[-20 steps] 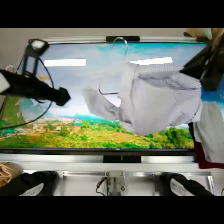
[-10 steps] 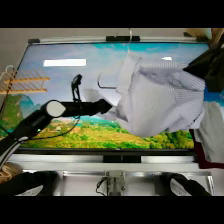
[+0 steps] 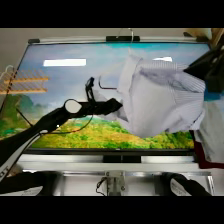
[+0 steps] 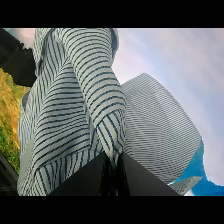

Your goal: Fold the shirts.

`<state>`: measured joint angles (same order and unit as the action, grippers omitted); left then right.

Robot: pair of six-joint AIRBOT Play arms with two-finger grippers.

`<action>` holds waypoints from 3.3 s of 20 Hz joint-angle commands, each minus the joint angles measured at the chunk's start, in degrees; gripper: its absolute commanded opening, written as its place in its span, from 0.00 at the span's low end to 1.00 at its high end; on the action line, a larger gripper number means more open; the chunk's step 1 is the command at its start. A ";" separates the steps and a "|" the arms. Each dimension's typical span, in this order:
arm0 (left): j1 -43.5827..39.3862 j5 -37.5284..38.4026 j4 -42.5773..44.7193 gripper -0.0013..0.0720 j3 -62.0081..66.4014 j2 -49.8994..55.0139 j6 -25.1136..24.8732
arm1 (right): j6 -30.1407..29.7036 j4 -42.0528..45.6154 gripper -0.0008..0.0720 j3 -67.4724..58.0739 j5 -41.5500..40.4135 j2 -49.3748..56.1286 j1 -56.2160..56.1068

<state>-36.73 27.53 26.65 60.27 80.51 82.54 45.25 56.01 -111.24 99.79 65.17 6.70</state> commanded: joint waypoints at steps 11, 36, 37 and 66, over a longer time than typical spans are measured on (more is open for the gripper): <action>21.55 9.38 -2.71 0.08 1.05 -1.27 -6.10 | -0.26 -0.13 0.10 0.00 0.17 -0.02 -0.02; 25.53 16.79 -2.73 0.08 20.81 -5.86 -15.45 | -1.70 -0.37 0.10 0.00 2.34 0.00 -0.02; 24.74 16.61 -2.73 0.08 23.85 -5.86 -15.43 | -1.70 -0.37 0.10 0.02 2.21 0.02 -0.02; 2.34 31.45 26.53 0.09 38.16 -10.78 -4.09 | 6.84 -13.60 0.10 0.00 -31.93 -2.54 -0.02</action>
<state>-34.20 65.12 52.58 97.89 69.23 78.48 53.74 43.53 -111.26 66.63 63.53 6.68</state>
